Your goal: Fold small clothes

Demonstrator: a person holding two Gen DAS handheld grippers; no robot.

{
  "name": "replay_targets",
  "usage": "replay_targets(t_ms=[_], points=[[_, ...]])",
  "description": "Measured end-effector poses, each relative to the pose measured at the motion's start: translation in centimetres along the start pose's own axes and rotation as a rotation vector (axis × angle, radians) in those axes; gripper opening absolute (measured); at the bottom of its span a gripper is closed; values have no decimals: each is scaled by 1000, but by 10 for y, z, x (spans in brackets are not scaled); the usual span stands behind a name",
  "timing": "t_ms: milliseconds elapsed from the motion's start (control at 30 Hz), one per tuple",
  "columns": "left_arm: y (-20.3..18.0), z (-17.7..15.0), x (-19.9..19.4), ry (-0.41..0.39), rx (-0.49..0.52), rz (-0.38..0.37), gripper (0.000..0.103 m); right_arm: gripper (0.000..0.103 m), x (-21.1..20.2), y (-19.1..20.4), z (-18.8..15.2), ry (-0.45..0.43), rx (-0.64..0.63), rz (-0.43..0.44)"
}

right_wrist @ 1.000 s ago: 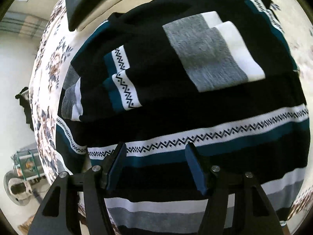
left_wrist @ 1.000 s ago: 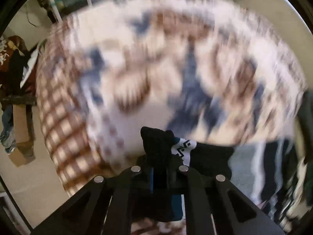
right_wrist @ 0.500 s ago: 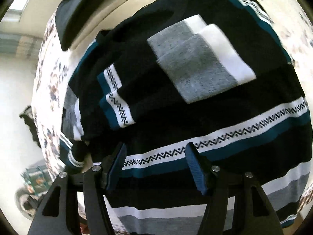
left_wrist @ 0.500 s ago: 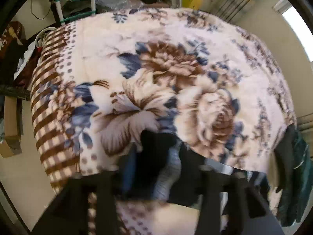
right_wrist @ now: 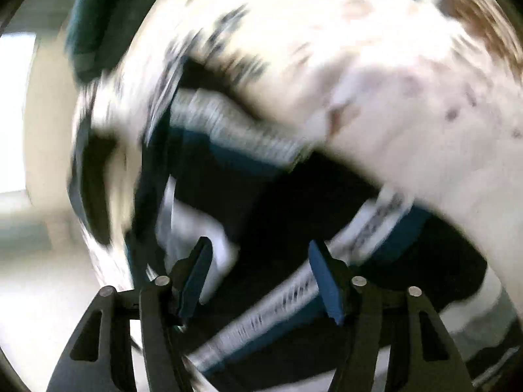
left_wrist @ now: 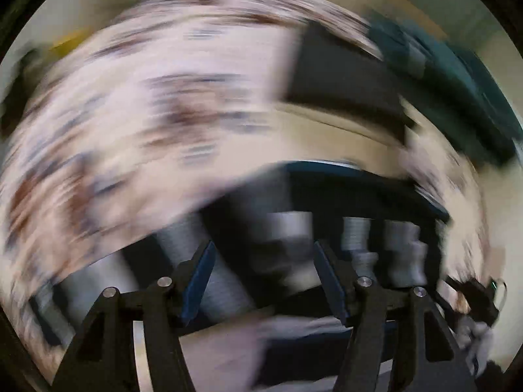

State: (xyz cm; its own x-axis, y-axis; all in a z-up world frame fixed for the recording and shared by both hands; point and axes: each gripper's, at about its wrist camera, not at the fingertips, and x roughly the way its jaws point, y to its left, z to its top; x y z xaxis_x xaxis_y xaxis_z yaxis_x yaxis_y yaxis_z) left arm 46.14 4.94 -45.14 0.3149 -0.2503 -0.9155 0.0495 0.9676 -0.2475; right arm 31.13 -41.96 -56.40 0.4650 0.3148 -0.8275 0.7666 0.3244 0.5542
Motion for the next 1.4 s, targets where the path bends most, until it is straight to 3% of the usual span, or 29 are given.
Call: replay_targets(t_ms=[133,200,300,467,533,567,600,900,1033,1167,1233,1267,1300,1367,1400], points=[[-118,33,79,102,233,-116,60,42,15,-35,35,-20,181,138],[-189,40,123,173,378,-156,60,25,24,-47,43,-22,247,163],[-256,39,168,256,520,-172,60,11,29,-57,46,-27,302,169],[-334,32,231,352,708,-141,60,9,29,-62,49,-4,302,209],[-345,31,242,362,755,-128,58,10,31,-65,52,11,299,213],[-349,28,244,362,776,-142,37,10,33,-67,54,22,310,223],[-350,26,244,362,787,-167,0,10,34,-70,55,28,322,232],[-313,61,223,301,615,-250,1,2,26,-83,54,12,342,248],[-308,70,230,330,555,-284,1,0,8,-94,62,-55,370,202],[-312,68,222,360,514,-368,3,0,3,-99,78,26,384,347],[-310,66,222,365,506,-362,7,4,6,-88,77,104,344,382],[-309,65,225,380,500,-374,14,16,8,-84,75,131,326,385],[-310,63,229,394,501,-365,30,31,11,-79,73,153,309,374],[-312,60,238,409,516,-336,50,43,23,-75,65,193,289,344],[-312,59,241,413,522,-332,50,43,31,-75,63,209,295,326]])
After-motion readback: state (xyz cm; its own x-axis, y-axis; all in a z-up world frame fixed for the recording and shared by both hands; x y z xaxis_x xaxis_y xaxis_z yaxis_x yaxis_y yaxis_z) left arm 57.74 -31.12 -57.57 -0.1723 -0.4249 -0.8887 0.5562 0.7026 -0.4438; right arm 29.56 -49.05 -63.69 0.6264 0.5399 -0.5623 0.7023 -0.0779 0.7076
